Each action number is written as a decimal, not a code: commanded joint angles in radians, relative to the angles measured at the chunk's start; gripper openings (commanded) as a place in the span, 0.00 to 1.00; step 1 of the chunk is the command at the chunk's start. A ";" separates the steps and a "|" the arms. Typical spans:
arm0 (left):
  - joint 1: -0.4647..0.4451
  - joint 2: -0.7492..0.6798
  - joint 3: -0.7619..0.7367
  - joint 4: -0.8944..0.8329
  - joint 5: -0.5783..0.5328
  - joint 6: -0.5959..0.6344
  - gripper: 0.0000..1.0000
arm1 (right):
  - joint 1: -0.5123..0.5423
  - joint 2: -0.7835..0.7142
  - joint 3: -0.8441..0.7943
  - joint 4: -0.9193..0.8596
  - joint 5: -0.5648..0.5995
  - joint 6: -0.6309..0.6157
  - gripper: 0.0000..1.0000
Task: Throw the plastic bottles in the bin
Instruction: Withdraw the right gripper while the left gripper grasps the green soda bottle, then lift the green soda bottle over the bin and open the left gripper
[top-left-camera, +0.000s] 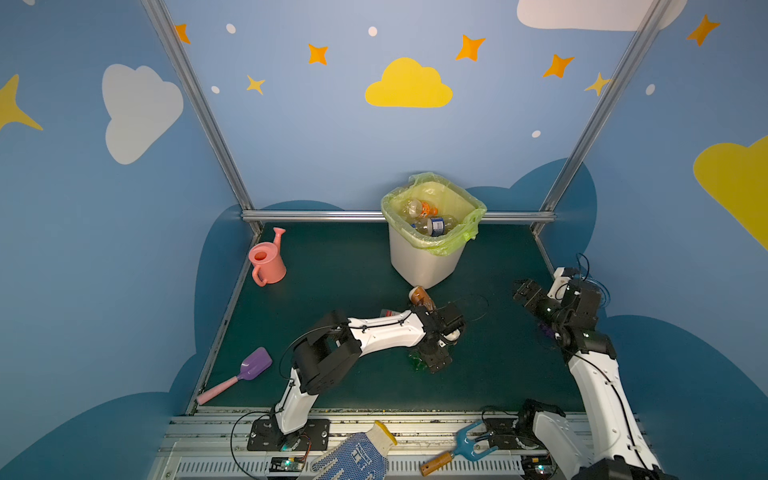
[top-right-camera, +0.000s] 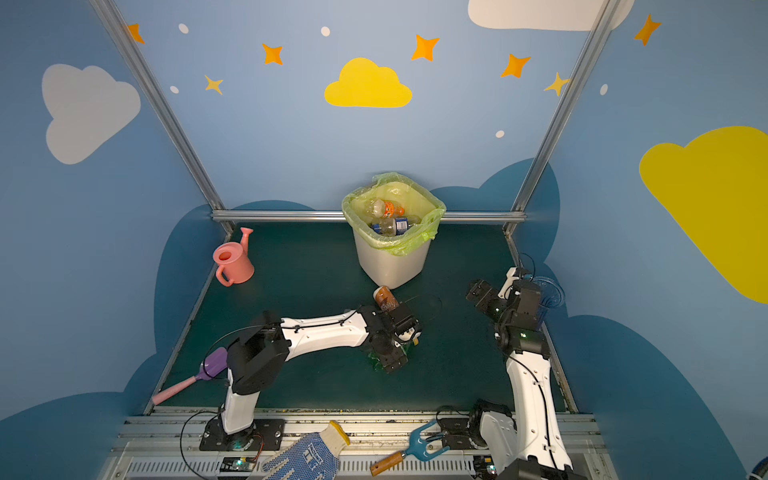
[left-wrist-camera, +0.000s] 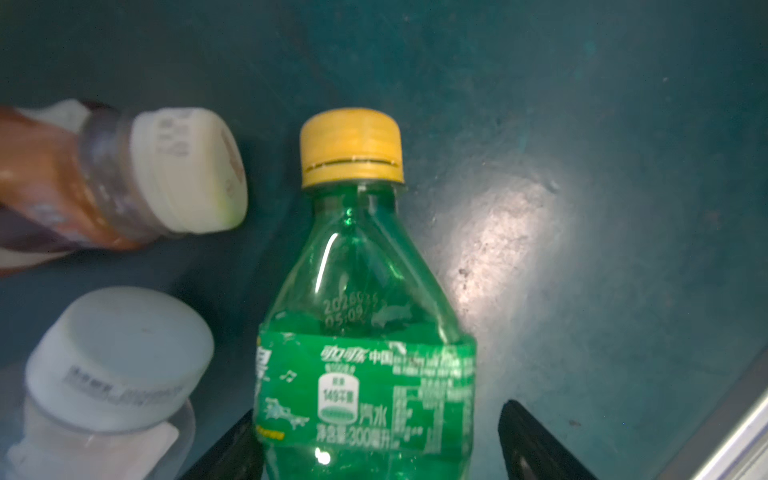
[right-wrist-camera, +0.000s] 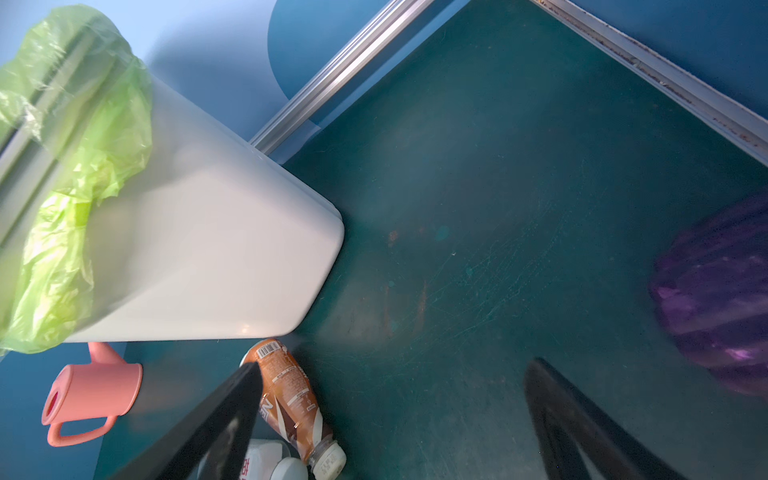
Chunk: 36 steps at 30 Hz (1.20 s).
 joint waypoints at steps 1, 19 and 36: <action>0.000 0.042 0.037 -0.058 -0.011 0.019 0.85 | -0.010 0.001 -0.008 0.022 -0.022 0.007 0.98; 0.007 -0.131 0.004 0.063 -0.034 0.015 0.51 | -0.040 0.004 -0.029 0.026 -0.041 0.006 0.98; 0.326 -0.798 0.021 0.757 -0.053 0.116 0.55 | -0.046 -0.002 -0.035 0.047 -0.077 0.022 0.98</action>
